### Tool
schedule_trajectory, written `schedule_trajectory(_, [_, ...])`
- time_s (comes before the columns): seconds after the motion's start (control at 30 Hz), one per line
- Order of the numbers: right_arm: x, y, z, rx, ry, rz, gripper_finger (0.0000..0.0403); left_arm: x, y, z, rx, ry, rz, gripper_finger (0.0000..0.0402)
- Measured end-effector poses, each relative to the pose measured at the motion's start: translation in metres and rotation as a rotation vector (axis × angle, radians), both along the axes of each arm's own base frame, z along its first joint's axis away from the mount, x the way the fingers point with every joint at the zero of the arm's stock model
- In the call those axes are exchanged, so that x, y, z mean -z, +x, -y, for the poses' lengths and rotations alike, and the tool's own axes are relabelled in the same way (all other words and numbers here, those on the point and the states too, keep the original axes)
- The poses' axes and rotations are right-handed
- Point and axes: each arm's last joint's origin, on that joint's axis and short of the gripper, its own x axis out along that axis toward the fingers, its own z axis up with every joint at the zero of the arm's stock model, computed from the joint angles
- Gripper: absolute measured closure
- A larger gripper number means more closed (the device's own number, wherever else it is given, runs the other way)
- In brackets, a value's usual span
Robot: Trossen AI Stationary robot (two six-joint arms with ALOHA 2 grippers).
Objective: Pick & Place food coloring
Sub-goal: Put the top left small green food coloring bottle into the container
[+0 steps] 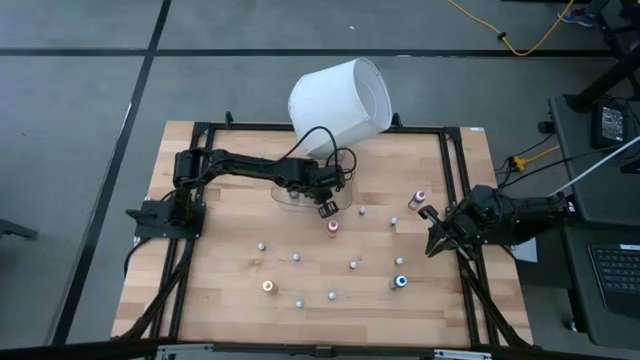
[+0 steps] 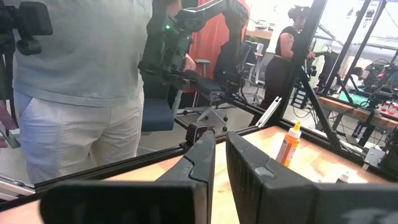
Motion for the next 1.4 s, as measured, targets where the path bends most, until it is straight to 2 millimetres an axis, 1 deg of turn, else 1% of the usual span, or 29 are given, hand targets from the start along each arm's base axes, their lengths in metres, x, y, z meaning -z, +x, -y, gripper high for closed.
schedule_trajectory(0.17, [0.000,0.000,0.000,0.000,0.000,0.000,0.0359,0.001,0.000,-0.001,0.020,-0.001,-0.005,0.0343])
schedule_trajectory(0.37, [0.000,0.000,0.000,0.000,0.000,-0.001,0.0359,0.009,0.004,-0.001,0.038,-0.010,-0.008,0.0343])
schedule_trajectory(0.57, [0.000,0.000,0.000,-0.001,0.000,0.000,0.0359,0.013,0.005,0.000,0.050,-0.020,-0.018,0.0343])
schedule_trajectory(0.8, [0.000,0.000,0.000,-0.001,0.000,0.000,0.0359,0.013,0.005,-0.003,0.047,-0.029,-0.013,0.0343])
schedule_trajectory(1.4, [0.000,0.000,0.000,0.000,0.000,0.000,0.0359,0.013,0.004,-0.002,0.061,-0.070,-0.017,0.0342])
